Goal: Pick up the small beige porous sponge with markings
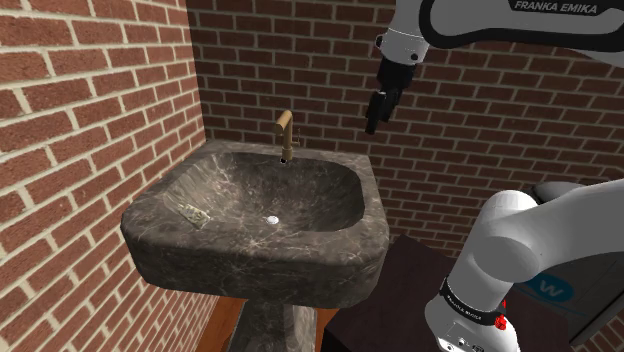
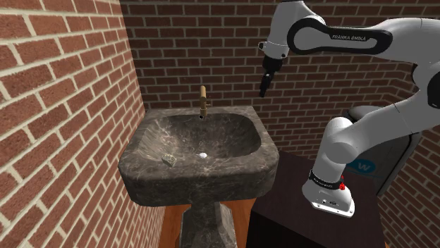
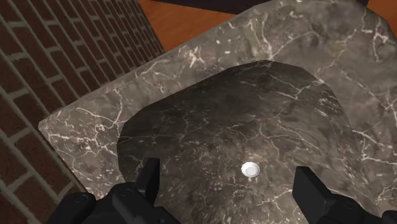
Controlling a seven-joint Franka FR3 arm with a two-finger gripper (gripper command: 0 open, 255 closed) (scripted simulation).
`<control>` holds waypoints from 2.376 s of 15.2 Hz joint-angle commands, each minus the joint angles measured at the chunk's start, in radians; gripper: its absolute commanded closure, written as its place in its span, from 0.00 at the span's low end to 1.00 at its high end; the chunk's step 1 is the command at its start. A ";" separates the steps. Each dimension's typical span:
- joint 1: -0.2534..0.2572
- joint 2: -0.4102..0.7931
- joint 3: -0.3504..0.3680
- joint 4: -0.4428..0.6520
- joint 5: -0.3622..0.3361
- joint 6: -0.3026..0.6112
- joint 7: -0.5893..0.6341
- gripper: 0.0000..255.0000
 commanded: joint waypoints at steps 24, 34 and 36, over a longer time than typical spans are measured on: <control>-0.054 0.749 0.577 0.477 -0.041 0.040 0.913 0.00; 0.155 1.304 0.600 1.013 -0.303 -0.142 1.278 0.00; 0.227 1.422 0.576 1.173 -0.343 -0.201 1.314 0.00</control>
